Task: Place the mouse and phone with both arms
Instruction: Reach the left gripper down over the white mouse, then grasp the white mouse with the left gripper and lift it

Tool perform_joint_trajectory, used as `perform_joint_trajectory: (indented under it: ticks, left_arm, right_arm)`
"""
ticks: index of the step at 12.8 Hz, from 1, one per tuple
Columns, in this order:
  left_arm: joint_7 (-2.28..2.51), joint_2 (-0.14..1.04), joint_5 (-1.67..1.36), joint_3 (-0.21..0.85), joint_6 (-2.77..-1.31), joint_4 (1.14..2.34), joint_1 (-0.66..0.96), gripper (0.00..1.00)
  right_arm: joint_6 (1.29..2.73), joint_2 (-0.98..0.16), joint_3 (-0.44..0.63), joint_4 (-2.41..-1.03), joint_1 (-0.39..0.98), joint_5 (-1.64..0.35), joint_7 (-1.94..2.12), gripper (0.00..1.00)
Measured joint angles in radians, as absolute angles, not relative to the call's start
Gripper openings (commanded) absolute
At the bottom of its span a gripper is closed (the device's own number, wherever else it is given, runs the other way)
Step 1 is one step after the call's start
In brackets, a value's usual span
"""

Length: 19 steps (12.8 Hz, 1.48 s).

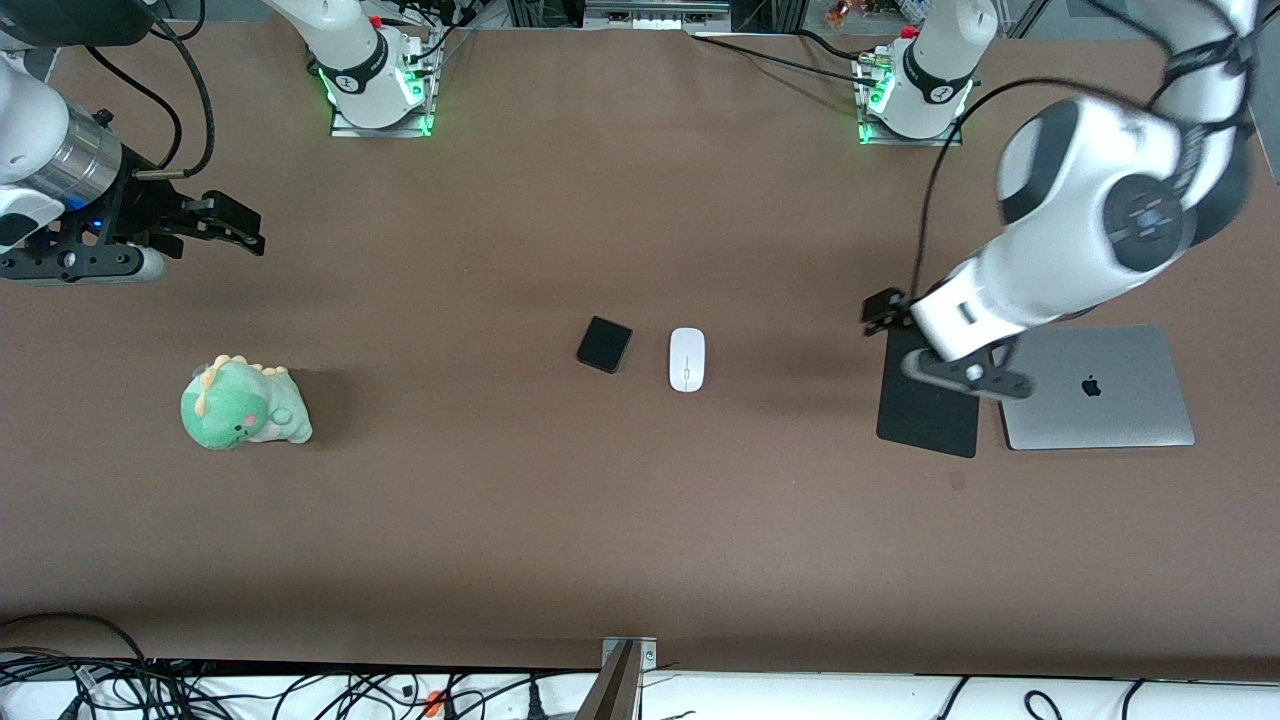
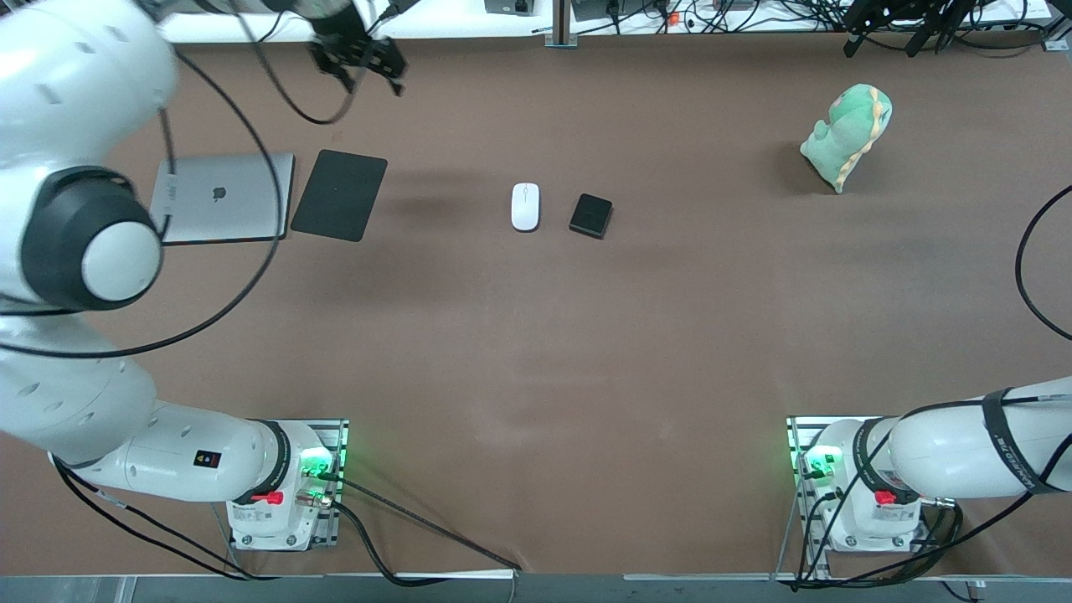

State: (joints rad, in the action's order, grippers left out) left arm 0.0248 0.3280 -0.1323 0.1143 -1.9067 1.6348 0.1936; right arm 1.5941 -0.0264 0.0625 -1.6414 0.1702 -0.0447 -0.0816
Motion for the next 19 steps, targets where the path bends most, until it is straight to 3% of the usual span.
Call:
perform_joint_trajectory:
  ticks: [7, 11, 19]
  left_arm:
    - [0.279, 0.524, -0.095, 0.147, -2.238, 1.633, 0.383, 1.00]
    - [0.494, 0.627, 0.062, 0.164, -2.332, 1.634, 0.460, 1.00]
    - [0.609, 0.703, 0.085, 0.164, -2.608, 1.770, 0.523, 1.00]
  right_arm:
    - [1.594, -0.031, 0.064, -1.642, 0.170, -0.045, -0.082, 1.00]
    - [1.594, -0.033, 0.067, -1.642, 0.169, -0.045, -0.082, 1.00]
    - [1.596, -0.037, 0.067, -1.646, 0.169, -0.045, -0.082, 1.00]
